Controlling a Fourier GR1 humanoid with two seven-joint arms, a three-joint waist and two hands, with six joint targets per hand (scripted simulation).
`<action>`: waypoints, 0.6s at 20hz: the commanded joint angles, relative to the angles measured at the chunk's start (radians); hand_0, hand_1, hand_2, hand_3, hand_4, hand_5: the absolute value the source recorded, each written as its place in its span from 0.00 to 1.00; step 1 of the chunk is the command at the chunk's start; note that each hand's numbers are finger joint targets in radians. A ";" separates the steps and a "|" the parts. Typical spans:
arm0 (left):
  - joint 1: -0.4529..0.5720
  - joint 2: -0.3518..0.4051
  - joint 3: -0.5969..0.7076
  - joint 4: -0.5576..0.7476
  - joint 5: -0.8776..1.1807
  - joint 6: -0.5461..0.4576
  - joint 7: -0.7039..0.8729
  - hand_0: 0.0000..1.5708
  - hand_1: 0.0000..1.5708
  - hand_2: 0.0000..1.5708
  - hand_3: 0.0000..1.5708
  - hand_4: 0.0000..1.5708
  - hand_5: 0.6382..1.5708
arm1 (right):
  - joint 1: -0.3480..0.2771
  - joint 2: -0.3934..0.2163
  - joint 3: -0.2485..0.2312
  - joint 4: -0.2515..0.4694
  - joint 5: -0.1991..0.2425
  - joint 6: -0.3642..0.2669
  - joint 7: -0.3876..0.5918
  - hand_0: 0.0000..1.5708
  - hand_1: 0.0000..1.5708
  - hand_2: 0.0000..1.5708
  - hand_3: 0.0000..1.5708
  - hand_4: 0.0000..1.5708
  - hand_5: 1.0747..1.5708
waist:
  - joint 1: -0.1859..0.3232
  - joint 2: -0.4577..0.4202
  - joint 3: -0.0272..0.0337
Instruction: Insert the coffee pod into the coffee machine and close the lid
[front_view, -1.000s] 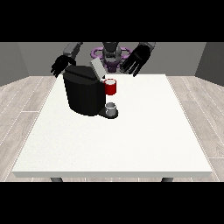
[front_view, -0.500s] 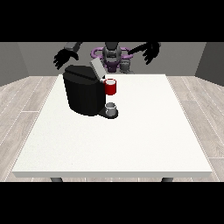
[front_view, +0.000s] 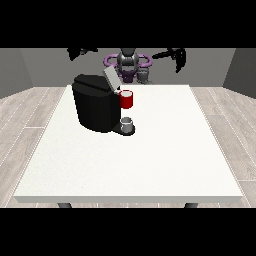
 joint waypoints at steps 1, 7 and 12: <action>0.047 0.000 0.015 -0.028 0.054 -0.050 0.033 0.00 0.00 0.00 0.00 0.00 1.00 | -0.042 0.023 0.048 -0.062 0.012 -0.007 0.070 0.00 0.00 0.00 0.00 0.00 1.00 | 0.035 -0.034 0.0001; 0.131 -0.073 -0.012 -0.121 0.116 -0.091 0.034 0.00 0.00 0.00 0.00 0.09 1.00 | -0.121 -0.042 0.026 -0.024 0.012 0.041 0.123 0.00 0.00 0.00 0.00 0.00 1.00 | 0.122 -0.015 0.0004; 0.179 -0.113 -0.086 -0.243 0.164 -0.094 0.082 0.00 0.00 0.00 0.00 0.06 1.00 | -0.153 -0.030 0.029 0.056 0.068 0.027 0.023 0.00 0.00 0.00 0.00 0.14 1.00 | 0.194 0.025 0.0009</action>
